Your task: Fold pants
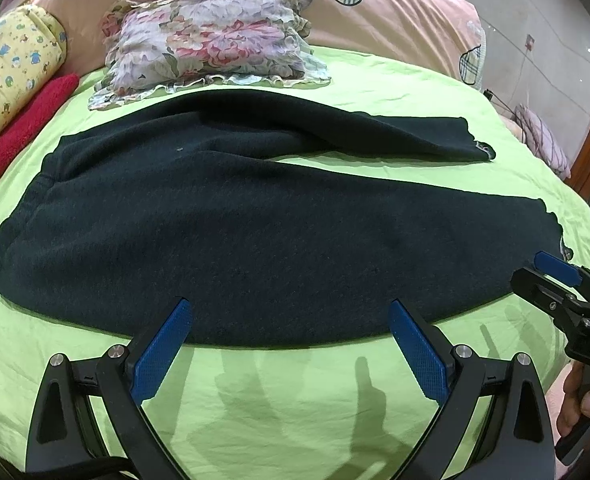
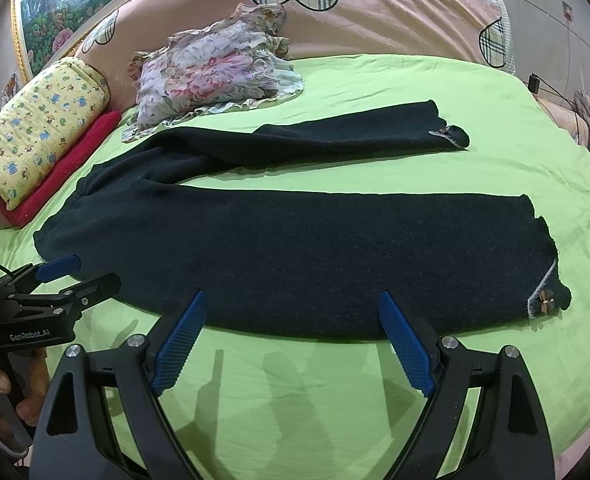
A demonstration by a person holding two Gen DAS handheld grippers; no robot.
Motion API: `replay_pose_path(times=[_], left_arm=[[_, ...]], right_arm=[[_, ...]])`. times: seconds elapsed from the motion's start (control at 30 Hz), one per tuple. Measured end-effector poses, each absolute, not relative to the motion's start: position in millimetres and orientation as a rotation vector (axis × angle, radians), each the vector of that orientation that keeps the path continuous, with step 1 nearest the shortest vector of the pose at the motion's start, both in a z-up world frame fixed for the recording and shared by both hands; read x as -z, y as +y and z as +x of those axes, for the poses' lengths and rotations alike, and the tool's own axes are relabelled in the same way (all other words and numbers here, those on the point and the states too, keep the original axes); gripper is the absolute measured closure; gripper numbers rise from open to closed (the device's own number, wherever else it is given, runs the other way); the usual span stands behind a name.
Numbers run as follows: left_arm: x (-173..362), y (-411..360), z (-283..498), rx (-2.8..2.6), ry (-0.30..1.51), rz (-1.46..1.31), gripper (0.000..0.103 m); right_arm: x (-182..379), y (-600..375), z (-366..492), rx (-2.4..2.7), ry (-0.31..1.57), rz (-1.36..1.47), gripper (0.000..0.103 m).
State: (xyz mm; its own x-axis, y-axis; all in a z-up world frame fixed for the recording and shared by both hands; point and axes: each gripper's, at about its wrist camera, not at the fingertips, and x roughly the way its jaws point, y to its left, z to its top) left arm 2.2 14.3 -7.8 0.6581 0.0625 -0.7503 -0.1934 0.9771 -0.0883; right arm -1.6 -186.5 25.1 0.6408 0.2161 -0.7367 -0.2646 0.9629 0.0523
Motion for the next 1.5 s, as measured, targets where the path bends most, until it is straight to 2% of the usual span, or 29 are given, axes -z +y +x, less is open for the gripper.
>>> replay_pose_path(times=[1.5], left_arm=[[10.0,15.6,3.5,-0.116,0.852,-0.172,0.004]], right_arm=[[-31.8,-182.2,0.5,-0.270,0.835,-0.057,0.015]])
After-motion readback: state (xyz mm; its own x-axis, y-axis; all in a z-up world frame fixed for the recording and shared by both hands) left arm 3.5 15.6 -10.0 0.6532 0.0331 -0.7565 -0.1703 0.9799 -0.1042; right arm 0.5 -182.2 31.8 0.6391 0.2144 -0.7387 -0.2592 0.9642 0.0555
